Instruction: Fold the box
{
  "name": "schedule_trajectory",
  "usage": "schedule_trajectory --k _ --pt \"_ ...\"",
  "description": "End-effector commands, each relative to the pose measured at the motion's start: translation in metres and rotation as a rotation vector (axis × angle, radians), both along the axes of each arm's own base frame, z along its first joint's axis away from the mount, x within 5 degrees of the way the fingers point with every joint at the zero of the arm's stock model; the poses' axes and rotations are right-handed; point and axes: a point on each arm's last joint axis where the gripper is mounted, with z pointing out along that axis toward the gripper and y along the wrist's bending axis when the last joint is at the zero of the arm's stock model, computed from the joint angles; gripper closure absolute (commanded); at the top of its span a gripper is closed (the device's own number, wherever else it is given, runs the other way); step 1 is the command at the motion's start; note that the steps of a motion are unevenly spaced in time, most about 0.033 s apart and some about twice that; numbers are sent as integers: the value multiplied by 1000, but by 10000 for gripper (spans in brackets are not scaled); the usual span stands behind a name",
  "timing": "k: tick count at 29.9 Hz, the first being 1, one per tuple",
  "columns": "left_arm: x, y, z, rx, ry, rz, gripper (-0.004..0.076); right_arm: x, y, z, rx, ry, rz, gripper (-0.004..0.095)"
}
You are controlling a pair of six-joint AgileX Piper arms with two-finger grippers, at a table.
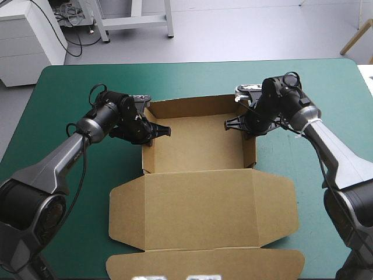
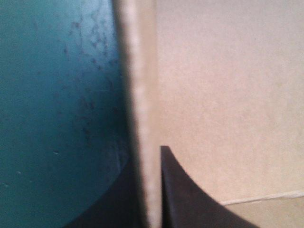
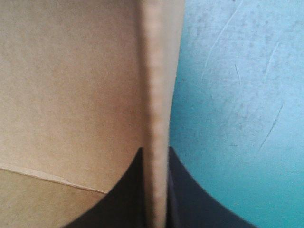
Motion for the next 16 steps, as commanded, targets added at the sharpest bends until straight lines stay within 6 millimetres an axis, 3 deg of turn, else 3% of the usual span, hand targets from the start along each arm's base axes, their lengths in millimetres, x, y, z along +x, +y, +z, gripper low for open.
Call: schedule_trajectory --k 1,5,10,12,16 --pt "2 5 13 37 -65 -53 734 -4 -4 15 15 -33 22 926" --pt "3 3 10 33 -57 -58 734 2 0 -4 14 28 11 926" --pt "4 2 10 19 -65 -72 727 4 8 -14 -50 32 62 906" --pt "3 1 10 21 -61 -96 703 3 10 -14 -112 11 76 831" --pt "2 2 10 23 -52 -101 585 4 11 -10 -151 -14 21 563"
